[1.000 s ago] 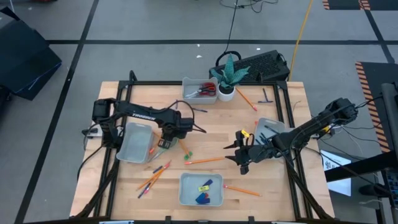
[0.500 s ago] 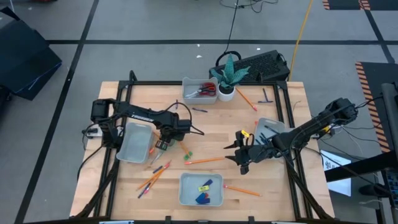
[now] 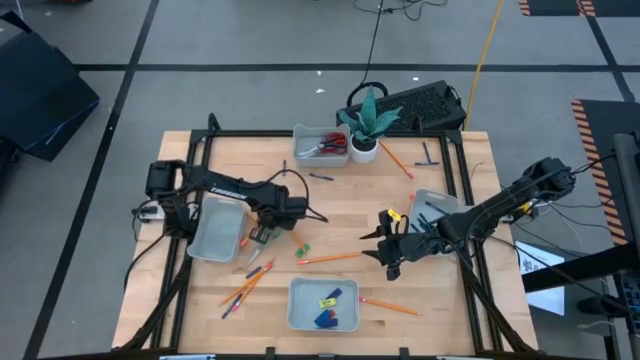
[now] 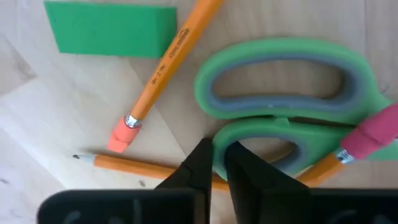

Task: Sort crayons/erasers/pens/pencils in bins
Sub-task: Put the green scissors into the top gray bin

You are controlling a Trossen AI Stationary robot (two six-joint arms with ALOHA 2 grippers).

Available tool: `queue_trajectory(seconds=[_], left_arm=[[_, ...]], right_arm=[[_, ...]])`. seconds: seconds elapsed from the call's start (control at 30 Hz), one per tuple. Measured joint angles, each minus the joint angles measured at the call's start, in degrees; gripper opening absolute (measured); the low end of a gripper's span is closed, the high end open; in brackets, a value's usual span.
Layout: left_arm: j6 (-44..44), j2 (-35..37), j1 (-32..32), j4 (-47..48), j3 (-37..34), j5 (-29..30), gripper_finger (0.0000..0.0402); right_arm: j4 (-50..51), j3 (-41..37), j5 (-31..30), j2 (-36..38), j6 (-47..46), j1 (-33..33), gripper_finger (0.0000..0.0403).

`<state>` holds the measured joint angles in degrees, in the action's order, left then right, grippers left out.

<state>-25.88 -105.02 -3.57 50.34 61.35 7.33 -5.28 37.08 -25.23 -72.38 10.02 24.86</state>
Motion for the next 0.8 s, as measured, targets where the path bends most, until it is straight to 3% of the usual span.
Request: queue_trajectory(seconds=[0.4,0.67,0.8], left_arm=[[4.2,-0.3,3.8,2.9,8.9,1.9,0.0016],[4.7,0.0,4.1,12.3,20.1,9.8,0.0015],[9.3,2.2,2.3,10.1,24.4,10.8,0.0018]], right_arm=[[-0.8,0.0,-0.1,0.2,0.1,0.0,0.0171],[-0.8,0.0,-0.2,2.3,-0.7,0.0,0.0171],[-0.3,0.0,-0.3,3.6,0.2,0.0,0.0171]])
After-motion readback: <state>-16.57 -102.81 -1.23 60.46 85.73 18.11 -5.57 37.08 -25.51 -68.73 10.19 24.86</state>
